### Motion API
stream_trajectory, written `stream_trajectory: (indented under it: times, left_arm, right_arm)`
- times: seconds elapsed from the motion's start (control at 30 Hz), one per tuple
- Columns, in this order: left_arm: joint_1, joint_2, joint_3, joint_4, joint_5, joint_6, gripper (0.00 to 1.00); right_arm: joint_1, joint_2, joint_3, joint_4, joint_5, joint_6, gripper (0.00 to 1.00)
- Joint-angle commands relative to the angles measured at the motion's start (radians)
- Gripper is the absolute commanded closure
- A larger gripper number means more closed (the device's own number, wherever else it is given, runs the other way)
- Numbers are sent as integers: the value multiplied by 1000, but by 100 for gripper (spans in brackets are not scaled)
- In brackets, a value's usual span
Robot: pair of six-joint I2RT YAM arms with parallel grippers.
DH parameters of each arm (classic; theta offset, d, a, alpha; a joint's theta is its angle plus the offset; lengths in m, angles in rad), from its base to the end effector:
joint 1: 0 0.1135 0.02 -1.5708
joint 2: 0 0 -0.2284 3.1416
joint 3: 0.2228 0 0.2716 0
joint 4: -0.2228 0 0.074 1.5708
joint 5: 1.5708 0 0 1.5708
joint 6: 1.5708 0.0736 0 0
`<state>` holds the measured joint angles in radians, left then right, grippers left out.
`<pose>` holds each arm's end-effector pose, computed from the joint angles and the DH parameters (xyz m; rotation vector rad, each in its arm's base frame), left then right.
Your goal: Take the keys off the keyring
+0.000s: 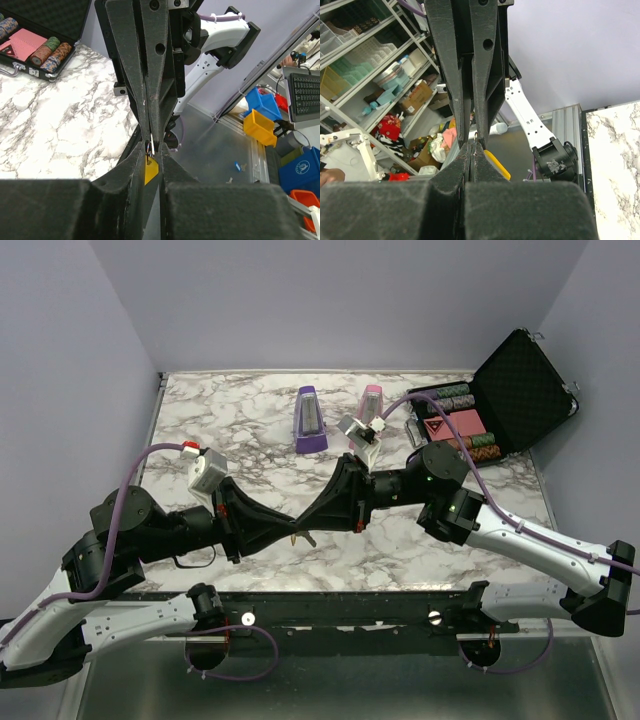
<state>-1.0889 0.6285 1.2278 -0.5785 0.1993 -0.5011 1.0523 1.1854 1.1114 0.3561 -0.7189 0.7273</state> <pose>0.0641 -0.1541 0.4498 0.6675 1.5981 -1.3764 0.1200 0.3080 0.4014 -0.9747 1.3474 1.8900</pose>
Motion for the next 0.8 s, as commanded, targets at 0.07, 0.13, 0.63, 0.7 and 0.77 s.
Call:
stream_trajectory:
  times: [0.07,0.13,0.63,0.7,0.77]
  left_arm:
    - [-6,-9,2,-40,23,10,97]
    - [-6,-7,4,-40,23,7,100]
    - [-6,-64,-16,6,-67,-51,39]
    - [-6,-76,-34,41,-55,-63,40]
    - [-6,-75,-40,52,-44,-70,43]
  right_arm:
    - [3,-1,36,24,-30,3,99]
    - [3,0,34,32,-37,7,99]
    - [5,-6,31,40,-45,11,99]
    - [3,-7,30,43,-40,11,99]
    - [5,-7,31,46,-40,12,99]
